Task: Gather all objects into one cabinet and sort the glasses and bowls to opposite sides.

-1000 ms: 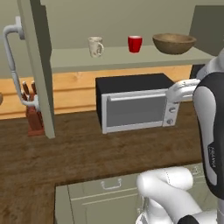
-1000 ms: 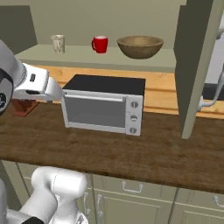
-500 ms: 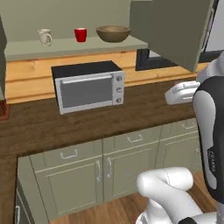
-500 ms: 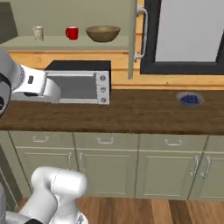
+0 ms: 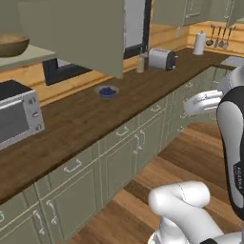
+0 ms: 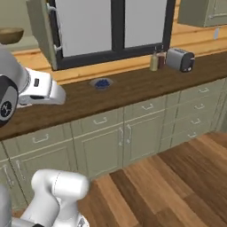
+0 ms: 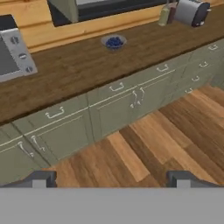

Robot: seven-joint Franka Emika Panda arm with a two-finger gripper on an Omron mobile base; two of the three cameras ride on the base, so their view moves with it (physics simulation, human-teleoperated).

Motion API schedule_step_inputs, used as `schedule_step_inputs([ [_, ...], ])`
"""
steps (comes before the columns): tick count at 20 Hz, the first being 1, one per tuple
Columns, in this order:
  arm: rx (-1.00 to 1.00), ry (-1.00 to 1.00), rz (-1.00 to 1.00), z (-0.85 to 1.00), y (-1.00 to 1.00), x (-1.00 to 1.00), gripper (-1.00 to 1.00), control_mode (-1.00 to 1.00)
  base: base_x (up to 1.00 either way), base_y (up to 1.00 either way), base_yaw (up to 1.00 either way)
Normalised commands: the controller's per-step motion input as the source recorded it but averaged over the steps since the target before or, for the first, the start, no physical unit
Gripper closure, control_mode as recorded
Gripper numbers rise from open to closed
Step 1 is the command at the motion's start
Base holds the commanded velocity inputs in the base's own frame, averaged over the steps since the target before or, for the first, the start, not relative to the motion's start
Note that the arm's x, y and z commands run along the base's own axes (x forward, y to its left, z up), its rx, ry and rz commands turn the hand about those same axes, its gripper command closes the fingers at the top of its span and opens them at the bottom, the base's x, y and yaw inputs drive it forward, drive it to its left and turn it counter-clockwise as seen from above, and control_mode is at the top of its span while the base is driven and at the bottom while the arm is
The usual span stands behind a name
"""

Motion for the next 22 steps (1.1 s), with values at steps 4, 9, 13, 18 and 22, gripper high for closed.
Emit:
schedule_step_inputs([
  [4, 0.0, 0.0, 0.0, 0.0, 0.0, 0.0, -1.0, 1.0, 0.0, 0.0, -0.98],
  [9, 0.0, 0.0, 0.0, 0.0, 0.0, 0.0, -1.0, 1.0, 0.16, -0.08, -0.7],
  [13, 0.0, 0.0, 0.0, 0.0, 0.0, 0.0, -1.0, 1.0, 0.01, 0.0, -0.01],
  [18, 0.0, 0.0, 0.0, 0.0, 0.0, 0.0, -1.0, 1.0, 0.56, -0.02, -0.08],
  [22, 0.0, 0.0, 0.0, 0.0, 0.0, 0.0, -1.0, 1.0, 0.96, -0.16, -0.1],
])
